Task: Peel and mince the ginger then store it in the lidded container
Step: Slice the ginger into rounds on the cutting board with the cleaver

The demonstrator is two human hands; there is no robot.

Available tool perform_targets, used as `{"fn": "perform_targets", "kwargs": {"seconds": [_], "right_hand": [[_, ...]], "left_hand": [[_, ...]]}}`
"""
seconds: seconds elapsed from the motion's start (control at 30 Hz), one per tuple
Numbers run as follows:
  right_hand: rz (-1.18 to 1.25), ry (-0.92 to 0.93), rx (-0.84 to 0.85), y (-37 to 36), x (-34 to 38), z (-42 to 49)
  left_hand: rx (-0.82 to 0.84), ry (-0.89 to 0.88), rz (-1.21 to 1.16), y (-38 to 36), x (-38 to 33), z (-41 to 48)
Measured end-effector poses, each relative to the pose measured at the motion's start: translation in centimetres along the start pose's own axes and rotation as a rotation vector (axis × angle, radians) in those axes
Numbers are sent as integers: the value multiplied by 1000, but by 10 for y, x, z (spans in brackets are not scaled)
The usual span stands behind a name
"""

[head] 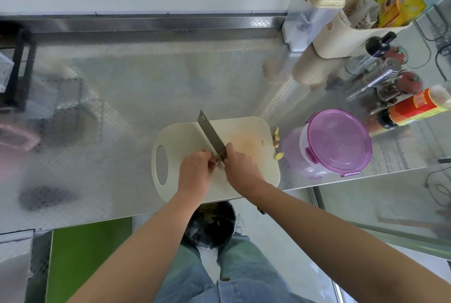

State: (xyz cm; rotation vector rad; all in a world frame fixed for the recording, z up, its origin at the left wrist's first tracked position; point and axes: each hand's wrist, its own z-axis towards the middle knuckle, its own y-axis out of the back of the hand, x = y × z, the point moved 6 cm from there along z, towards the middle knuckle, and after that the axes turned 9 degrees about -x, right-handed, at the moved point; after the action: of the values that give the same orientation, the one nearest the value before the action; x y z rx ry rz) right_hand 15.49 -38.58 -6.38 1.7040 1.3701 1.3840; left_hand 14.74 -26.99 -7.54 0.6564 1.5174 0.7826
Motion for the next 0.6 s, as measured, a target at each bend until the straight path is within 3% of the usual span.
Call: {"fn": "perform_targets", "kwargs": {"seconds": [0.13, 0.4, 0.6], "right_hand": [[-37, -19, 52, -3, -9, -8], [-23, 2, 0, -5, 1, 9], [152, -16, -84, 16, -1, 16]], "left_hand": [[12, 0, -11, 0, 0, 0], [1, 0, -21, 0, 2, 0], [6, -1, -16, 3, 1, -1]]}}
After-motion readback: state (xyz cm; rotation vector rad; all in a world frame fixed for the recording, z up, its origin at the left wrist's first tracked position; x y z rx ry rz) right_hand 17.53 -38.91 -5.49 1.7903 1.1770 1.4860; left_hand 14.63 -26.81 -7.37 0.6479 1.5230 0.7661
